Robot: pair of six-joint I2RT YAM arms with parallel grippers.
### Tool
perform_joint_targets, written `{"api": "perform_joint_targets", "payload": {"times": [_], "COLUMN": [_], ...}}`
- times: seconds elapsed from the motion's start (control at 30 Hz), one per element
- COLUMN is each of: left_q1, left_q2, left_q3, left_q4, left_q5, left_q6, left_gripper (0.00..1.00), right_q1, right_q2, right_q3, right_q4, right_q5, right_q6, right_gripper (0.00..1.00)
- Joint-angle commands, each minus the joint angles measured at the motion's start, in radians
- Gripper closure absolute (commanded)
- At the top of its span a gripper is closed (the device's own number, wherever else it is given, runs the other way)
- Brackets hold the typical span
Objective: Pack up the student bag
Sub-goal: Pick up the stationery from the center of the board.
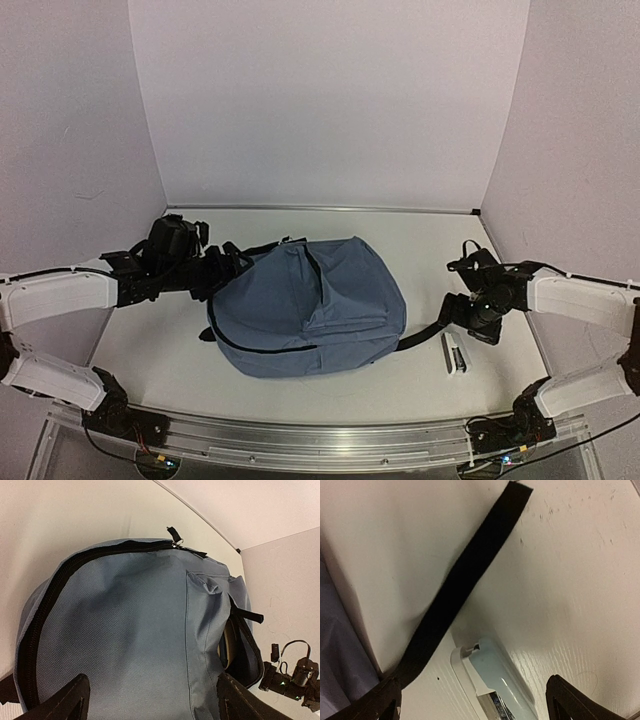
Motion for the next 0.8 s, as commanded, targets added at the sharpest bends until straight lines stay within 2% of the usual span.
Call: {"api": "perform_joint_targets", "payload": {"times": [0.0,0.2,0.5,0.77], "left_q1": [0.012,0.018,0.023,0.025], "left_q2": [-0.028,-0.040,-0.050,-0.048], "left_q3": [-0.005,-0.003,0.013,0.023], "left_q4": [-0.001,-0.009,-0.020,-0.033], "left_q5": [0.012,0.022,0.029,0.043], "left_q6": [0.013,0.029,0.042,0.047], "left_gripper": [0.12,0.10,0.10,0.10], "right_q1": [0.003,0.003,0.004,0.007], "right_q2": [0.057,0.166,0.189,0.216], "right_q3": [0.001,0.017,0.007,0.000], "right_q4": [-0.019,-0.026,-0.013,0.008], "right_q5": [-0.031,-0.035,-0.069,-0.071], "right_q6": [0.012,-0.031,-0.063,-0.070], "right_gripper": [0.06,0.17,0.37,0.43]}}
